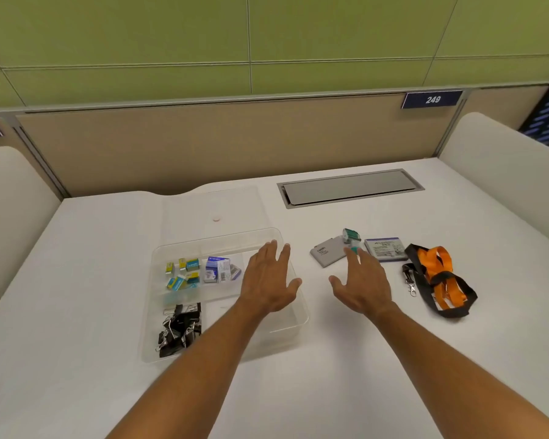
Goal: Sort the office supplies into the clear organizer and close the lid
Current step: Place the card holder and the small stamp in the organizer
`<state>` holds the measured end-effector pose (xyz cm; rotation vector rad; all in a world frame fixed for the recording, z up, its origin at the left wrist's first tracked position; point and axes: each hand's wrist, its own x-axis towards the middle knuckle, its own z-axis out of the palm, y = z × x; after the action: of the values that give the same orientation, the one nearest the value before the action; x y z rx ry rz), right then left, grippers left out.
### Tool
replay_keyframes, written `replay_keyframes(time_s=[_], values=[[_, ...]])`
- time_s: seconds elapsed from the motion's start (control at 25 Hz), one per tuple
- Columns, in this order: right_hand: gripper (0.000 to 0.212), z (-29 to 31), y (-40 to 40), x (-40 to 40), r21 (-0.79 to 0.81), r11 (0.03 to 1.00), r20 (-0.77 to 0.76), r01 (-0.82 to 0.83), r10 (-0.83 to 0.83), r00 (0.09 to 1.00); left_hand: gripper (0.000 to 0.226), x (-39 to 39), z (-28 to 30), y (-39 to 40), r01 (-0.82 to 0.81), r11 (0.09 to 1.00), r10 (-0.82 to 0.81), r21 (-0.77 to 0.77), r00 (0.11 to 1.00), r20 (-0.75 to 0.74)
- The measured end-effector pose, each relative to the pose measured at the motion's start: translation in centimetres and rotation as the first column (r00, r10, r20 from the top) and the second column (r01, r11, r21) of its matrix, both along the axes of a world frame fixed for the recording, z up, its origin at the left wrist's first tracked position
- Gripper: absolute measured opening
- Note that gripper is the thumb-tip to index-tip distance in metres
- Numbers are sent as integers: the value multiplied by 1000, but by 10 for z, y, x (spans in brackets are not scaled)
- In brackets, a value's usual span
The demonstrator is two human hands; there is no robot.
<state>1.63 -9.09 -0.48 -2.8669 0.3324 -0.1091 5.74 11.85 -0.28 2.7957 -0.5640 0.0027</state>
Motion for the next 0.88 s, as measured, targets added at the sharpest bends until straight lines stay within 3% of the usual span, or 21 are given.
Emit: replay_keyframes(time_s=[0.44,0.88], values=[[84,-22,-98,36,-16,1000,-133,-24,22,991,78,28,-13,-101,-1,998,4,68,999,-38],[94,-20,-152,78,-78,981,-224,-177,155,962,81,59,-23,-131,-49,995,63,83,982,-180]])
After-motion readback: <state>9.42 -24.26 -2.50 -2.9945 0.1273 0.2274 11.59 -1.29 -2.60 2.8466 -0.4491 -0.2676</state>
